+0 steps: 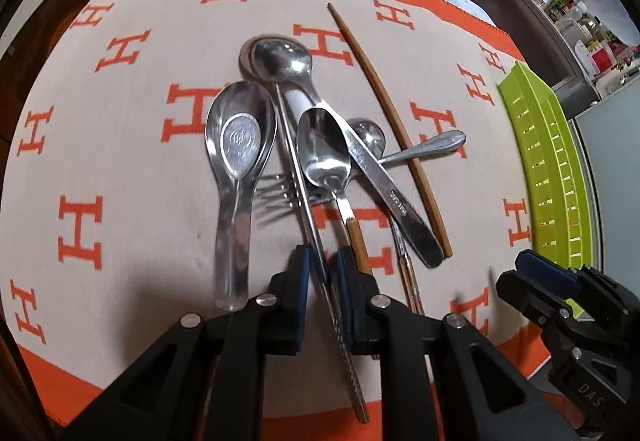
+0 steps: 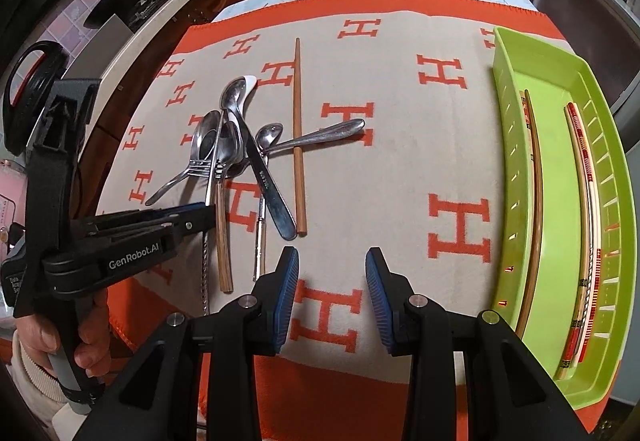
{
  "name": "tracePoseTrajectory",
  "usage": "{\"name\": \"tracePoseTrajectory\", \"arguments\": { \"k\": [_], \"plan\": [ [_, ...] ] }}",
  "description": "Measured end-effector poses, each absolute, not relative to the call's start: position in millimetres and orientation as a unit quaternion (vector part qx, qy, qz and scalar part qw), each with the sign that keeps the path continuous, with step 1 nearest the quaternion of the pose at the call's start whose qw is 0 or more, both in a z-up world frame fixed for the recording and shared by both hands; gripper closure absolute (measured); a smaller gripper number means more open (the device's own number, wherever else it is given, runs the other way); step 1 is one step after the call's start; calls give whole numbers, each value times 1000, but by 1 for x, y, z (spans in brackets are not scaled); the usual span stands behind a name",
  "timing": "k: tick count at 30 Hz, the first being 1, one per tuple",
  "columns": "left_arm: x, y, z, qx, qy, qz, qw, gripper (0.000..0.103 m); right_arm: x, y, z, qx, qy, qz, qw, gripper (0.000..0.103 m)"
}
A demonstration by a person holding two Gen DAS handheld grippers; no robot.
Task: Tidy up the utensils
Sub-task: 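Grasp a brown chopstick with the right tool while the left grasps a metal chopstick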
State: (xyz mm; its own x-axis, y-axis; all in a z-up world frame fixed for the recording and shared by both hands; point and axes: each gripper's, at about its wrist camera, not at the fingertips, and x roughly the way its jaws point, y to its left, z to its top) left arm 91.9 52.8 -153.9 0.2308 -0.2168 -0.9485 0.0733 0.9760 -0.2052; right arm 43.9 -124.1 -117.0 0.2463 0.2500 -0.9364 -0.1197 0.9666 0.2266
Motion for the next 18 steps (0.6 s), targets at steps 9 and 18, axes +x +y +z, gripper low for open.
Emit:
{"name": "tracePoseTrajectory", "arguments": {
  "k": [9, 18],
  "plan": [
    [86, 71, -153, -97, 604, -87, 786, 99, 76, -119, -124, 73, 607, 119, 782, 69],
    [76, 86, -152, -125, 600, -97, 784, 100, 127, -87, -147, 54, 633, 138, 760, 79]
  ]
}}
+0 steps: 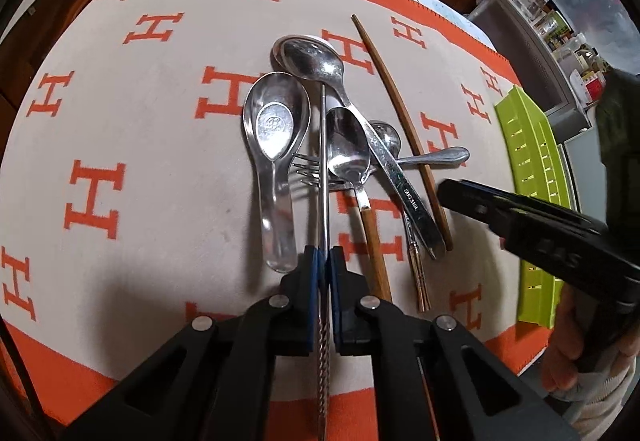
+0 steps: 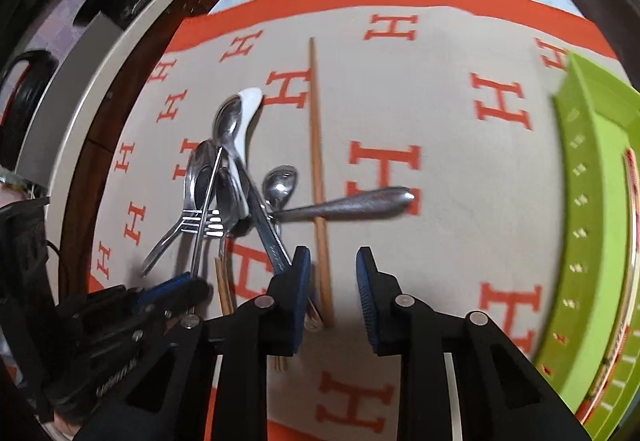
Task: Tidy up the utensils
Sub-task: 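Grasp a brown chopstick with the right tool while the left grasps a metal chopstick, then carry both chopsticks to the green tray and lower them in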
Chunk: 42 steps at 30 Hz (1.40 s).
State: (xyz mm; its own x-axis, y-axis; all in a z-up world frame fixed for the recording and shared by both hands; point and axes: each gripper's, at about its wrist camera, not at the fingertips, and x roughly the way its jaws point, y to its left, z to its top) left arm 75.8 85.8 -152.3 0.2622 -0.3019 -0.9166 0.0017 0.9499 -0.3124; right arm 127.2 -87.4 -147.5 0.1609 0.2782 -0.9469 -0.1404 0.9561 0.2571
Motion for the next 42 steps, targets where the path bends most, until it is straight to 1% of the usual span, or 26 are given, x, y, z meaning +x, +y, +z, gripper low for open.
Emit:
{"name": "tracePoseTrajectory", "arguments": {
  "k": [3, 4, 6, 8, 9, 14, 22, 29, 37, 42],
  "plan": [
    [74, 88, -151, -130, 597, -102, 785, 100, 134, -70, -158, 10, 637, 127, 760, 83],
    [74, 89, -150, -133, 596, -103, 785, 100, 135, -64, -158, -14, 626, 122, 770, 85],
    [73, 91, -150, -141, 595, -107, 784, 100, 136, -54, -159, -45, 620, 116, 775, 86],
    [72, 92, -148, -146, 593, -108, 784, 100, 137, -48, -160, -67, 613, 110, 779, 90],
    [71, 93, -147, -148, 592, -108, 785, 100, 137, -48, -161, -72, 611, 107, 781, 96],
    [67, 96, -141, -152, 585, -115, 788, 100, 133, -75, -159, -45, 609, 78, 788, 97],
    [61, 98, -130, -153, 577, -129, 792, 100, 124, -152, -159, 61, 613, -4, 788, 97],
    [59, 95, -120, -155, 570, -135, 795, 100, 100, -173, -142, 120, 593, 3, 796, 97],
    [62, 75, -101, -141, 564, -156, 798, 100, 66, -182, -98, 139, 562, 26, 815, 97],
    [69, 47, -88, -130, 560, -184, 797, 100, 42, -204, -77, 102, 551, -7, 828, 97]
  ]
}}
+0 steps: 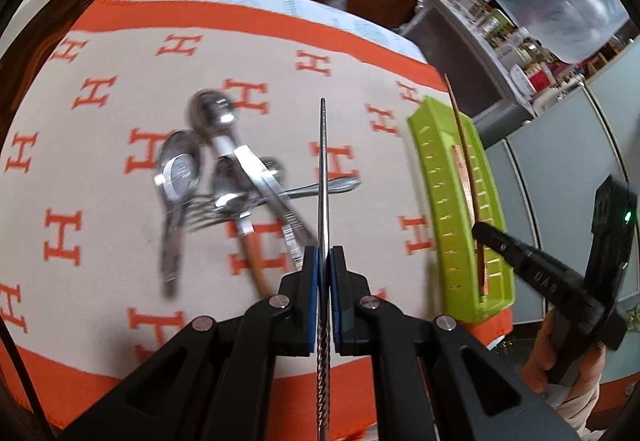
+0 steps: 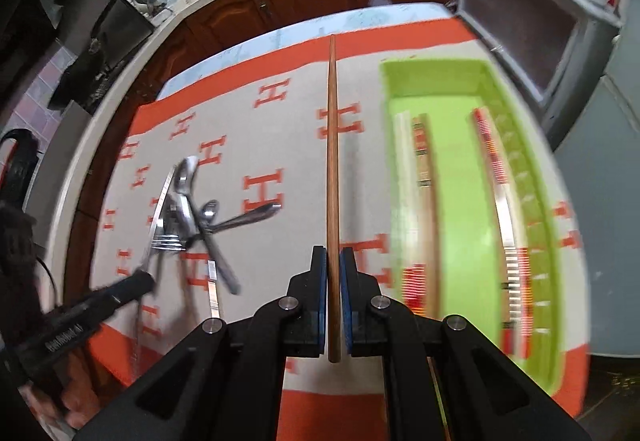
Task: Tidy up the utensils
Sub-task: 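Carry both chopsticks to the green tray and lower them in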
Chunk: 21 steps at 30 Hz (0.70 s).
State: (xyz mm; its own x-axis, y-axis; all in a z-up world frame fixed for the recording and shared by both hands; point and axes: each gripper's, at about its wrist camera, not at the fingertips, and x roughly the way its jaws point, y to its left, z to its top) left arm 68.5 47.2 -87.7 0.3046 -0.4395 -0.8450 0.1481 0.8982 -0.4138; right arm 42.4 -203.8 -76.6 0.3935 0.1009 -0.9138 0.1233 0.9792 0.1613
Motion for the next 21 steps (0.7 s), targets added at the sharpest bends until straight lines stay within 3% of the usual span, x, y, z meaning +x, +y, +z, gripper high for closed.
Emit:
{"name": "tracePoseTrajectory", "arguments": {
  "k": [13, 16, 21],
  "plan": [
    [100, -61, -59, -102, 565, -259, 777, 100, 10, -262, -100, 4, 579, -101, 809, 95],
    [105, -86, -63, -97, 577, -267, 766, 100, 8, -280, -104, 29, 579, -106, 808, 87],
    [112, -124, -68, -91, 590, -280, 752, 100, -9, -316, -88, 107, 541, -122, 825, 85]
  ]
}}
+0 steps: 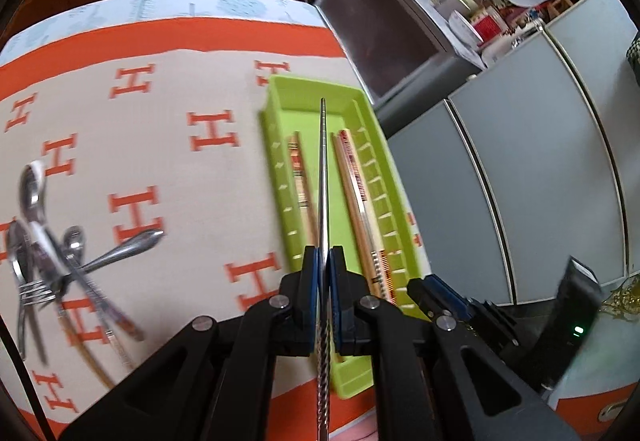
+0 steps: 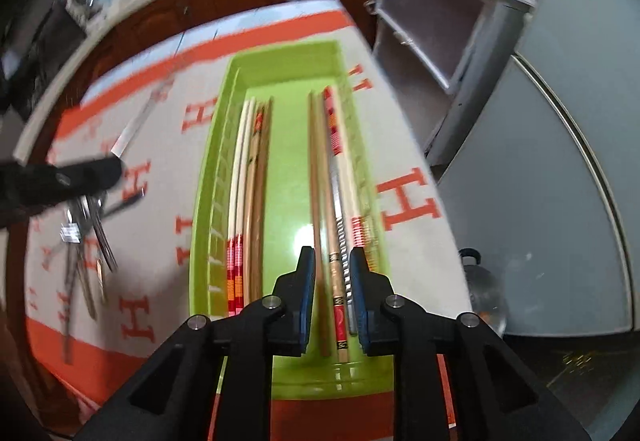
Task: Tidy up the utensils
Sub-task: 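Carry both chopsticks to the green tray and lower them in, then open both tools and move them back over the utensil pile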
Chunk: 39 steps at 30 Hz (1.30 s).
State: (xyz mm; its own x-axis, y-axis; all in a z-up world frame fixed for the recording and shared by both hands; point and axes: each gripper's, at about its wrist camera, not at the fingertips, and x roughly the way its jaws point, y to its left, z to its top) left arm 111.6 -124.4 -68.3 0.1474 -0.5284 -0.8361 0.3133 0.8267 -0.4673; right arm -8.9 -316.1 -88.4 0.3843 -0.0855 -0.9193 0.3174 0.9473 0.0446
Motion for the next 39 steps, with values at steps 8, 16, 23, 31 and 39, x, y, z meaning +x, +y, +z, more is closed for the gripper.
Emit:
{"name": "tracePoseTrajectory", "arguments": {
  "k": [8, 16, 23, 31, 39],
  "plan": [
    [126, -173, -88, -87, 607, -267, 743, 99, -30, -358, -80, 183, 508, -153, 828, 82],
    [117, -180, -110, -61, 624, -256, 736, 86, -46, -369, -72, 199, 491, -154, 834, 82],
    [99, -167, -105, -32, 612, -265, 744, 83, -46, -359, -63, 195, 489, -139, 839, 82],
    [79, -135, -79, 0, 569, -252, 783, 77, -36, -332, -64, 182, 498, -112, 840, 82],
    [63, -94, -73, 12, 551, -231, 802, 76, -29, -299, -60, 167, 504, -82, 843, 82]
  ]
}}
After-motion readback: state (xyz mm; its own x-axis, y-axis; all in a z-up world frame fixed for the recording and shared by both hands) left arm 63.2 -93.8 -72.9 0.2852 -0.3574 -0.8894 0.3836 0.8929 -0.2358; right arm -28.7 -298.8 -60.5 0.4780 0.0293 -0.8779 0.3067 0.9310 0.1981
